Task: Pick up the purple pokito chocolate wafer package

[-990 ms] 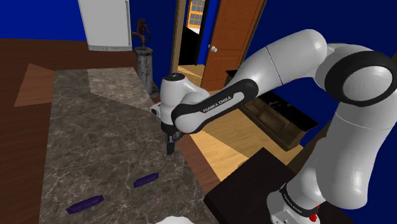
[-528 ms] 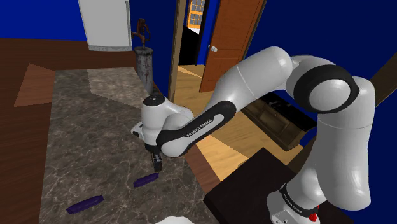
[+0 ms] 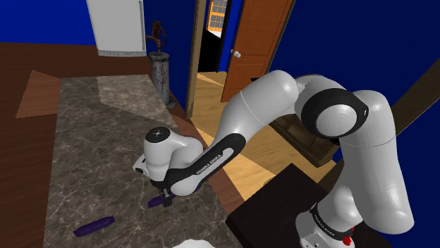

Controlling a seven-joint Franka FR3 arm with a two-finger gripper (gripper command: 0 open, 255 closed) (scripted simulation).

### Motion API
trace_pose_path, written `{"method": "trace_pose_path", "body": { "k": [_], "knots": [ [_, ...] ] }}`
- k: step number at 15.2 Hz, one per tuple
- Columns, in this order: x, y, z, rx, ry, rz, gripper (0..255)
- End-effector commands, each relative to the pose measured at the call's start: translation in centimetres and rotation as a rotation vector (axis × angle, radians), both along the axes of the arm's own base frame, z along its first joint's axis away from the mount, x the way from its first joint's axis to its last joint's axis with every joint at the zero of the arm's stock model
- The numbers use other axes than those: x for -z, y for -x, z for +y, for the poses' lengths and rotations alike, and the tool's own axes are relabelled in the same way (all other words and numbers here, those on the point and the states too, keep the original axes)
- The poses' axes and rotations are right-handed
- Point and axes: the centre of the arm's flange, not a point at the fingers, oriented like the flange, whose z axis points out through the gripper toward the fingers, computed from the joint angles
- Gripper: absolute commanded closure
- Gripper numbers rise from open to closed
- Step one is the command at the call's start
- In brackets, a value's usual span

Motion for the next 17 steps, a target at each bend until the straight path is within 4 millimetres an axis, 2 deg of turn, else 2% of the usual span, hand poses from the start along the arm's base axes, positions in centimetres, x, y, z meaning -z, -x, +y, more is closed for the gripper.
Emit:
{"method": "trace_pose_path", "body": {
  "k": [1,5,6,15,17],
  "knots": [
    [1.2,0.0,0.0,-0.002,0.000,-0.001,0],
    [2.5,0.0,0.0,-0.002,0.000,-0.001,0],
    [2.6,0.0,0.0,-0.002,0.000,-0.001,255],
    [2.5,0.0,0.0,-0.002,0.000,-0.001,255],
    [1.5,0.0,0.0,-0.002,0.000,-0.001,255]
  ]
}}
